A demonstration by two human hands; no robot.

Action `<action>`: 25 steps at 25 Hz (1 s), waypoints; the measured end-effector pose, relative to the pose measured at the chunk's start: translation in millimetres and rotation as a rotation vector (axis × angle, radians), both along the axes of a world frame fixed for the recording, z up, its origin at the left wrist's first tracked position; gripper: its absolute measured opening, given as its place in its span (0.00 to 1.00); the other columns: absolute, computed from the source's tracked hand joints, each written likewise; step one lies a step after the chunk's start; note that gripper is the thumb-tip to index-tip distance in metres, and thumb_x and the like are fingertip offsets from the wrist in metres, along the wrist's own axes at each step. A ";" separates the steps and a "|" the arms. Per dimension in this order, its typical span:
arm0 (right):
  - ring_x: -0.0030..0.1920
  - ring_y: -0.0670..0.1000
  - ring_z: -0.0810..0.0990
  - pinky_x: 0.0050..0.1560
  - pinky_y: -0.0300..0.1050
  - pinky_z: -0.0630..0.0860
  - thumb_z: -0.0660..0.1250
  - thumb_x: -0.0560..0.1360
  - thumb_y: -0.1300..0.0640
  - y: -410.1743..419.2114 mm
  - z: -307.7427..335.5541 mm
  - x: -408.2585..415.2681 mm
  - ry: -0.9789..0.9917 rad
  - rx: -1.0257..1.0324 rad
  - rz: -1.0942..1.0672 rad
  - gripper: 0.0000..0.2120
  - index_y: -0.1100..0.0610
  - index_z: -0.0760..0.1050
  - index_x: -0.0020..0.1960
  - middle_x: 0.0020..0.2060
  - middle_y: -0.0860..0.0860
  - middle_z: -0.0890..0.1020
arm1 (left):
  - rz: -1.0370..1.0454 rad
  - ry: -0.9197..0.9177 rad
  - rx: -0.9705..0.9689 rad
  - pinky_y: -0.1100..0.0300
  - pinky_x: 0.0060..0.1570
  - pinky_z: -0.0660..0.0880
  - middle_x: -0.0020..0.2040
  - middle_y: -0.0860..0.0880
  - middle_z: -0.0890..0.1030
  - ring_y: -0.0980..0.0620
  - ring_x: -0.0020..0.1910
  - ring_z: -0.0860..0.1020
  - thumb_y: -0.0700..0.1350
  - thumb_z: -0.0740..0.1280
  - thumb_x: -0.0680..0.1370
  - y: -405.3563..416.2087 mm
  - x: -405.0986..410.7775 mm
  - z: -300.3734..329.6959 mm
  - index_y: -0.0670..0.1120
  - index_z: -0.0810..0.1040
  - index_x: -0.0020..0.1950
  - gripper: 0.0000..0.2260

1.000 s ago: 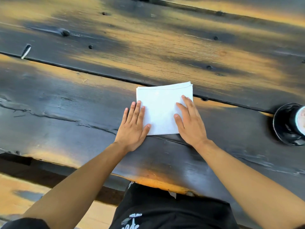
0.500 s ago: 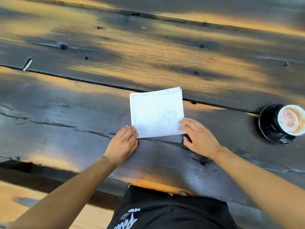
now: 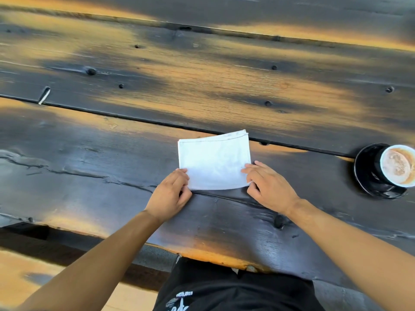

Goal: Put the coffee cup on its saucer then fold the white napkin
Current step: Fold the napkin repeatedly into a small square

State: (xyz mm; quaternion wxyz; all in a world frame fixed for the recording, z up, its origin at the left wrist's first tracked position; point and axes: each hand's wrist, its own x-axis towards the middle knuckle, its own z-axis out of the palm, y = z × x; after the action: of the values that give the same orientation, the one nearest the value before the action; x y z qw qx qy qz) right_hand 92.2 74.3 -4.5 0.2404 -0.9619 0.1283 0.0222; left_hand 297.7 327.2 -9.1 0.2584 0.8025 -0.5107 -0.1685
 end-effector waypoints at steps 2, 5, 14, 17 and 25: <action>0.71 0.55 0.74 0.76 0.47 0.64 0.54 0.78 0.56 0.2 3.4 -0.9 0.063 0.095 -0.093 0.16 0.59 0.76 0.57 0.62 0.53 0.82 | 0.163 0.133 0.045 0.52 0.47 0.77 0.52 0.46 0.82 0.48 0.57 0.81 0.48 0.55 0.79 -2.6 0.3 5.6 0.42 0.73 0.48 0.12; 0.58 0.61 0.80 0.57 0.54 0.76 0.55 0.81 0.55 -1.6 12.1 6.8 0.085 0.232 -0.265 0.11 0.57 0.72 0.58 0.56 0.54 0.84 | 0.372 0.204 0.049 0.54 0.36 0.67 0.38 0.52 0.80 0.47 0.33 0.74 0.49 0.55 0.82 -14.0 3.7 13.0 0.44 0.70 0.47 0.10; 0.40 0.62 0.77 0.37 0.52 0.70 0.53 0.85 0.50 -21.5 7.8 62.8 -0.001 0.286 -0.517 0.12 0.54 0.70 0.60 0.40 0.58 0.81 | 0.616 0.130 0.198 0.43 0.41 0.74 0.38 0.38 0.80 0.32 0.38 0.77 0.54 0.52 0.85 -65.2 30.8 14.6 0.42 0.67 0.53 0.16; 0.43 0.60 0.78 0.39 0.52 0.73 0.53 0.84 0.48 -27.8 3.1 76.1 0.049 0.292 -0.579 0.12 0.51 0.73 0.60 0.43 0.56 0.83 | 0.626 0.083 0.247 0.48 0.41 0.68 0.40 0.37 0.81 0.32 0.41 0.77 0.52 0.51 0.86 -72.6 34.9 10.1 0.41 0.68 0.54 0.16; 0.46 0.60 0.80 0.42 0.54 0.79 0.55 0.84 0.45 -26.5 -3.0 96.2 0.070 0.213 -0.694 0.13 0.46 0.76 0.59 0.45 0.54 0.85 | 0.680 0.014 0.242 0.51 0.42 0.59 0.37 0.37 0.81 0.35 0.38 0.76 0.47 0.54 0.86 -79.1 32.8 5.8 0.39 0.71 0.53 0.12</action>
State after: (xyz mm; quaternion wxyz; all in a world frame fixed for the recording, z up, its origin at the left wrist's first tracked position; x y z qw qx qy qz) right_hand 188.4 47.8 -7.6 0.3279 -0.8292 0.4524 -0.0147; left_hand 330.5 248.2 -3.3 0.2062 0.9502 -0.1891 -0.1375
